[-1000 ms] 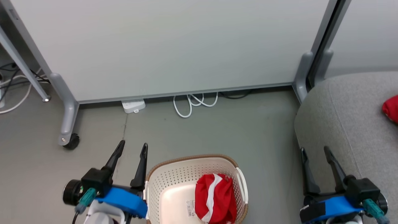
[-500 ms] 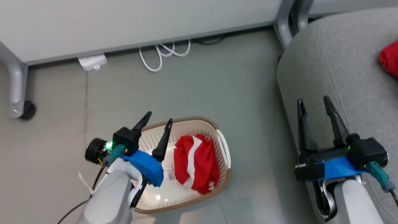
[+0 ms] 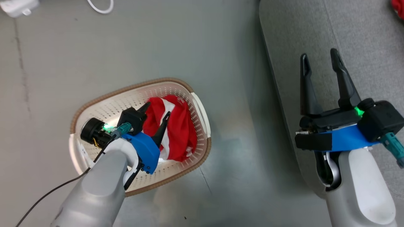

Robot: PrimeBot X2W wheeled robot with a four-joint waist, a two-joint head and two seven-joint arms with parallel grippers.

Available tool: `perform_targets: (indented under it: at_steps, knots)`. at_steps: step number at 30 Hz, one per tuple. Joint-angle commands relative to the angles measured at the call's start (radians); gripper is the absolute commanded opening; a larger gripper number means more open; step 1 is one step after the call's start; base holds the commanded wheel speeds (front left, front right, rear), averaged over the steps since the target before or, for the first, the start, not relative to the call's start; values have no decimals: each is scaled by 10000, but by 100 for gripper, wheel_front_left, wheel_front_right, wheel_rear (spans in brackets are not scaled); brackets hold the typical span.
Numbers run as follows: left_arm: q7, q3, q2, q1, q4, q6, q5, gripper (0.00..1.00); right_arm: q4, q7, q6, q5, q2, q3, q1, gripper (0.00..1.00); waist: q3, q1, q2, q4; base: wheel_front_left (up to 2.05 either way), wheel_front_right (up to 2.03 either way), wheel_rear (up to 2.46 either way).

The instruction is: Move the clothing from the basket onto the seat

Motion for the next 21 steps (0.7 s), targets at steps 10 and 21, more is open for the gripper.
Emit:
perform_targets:
  at_steps: [10, 21]
  knots:
    - [40, -1205, 520, -1081, 1513, 9, -680, 100, -503, -12, -7, 203, 11, 135, -830, 100, 2013, -2, -1, -962, 0, 0, 0]
    - [157, -2167, 778, -1825, 2096, 8, -1272, 100, -872, -10, -7, 301, 10, 28, -1323, 100, 3287, -2, -1, -1128, 0, 0, 0]
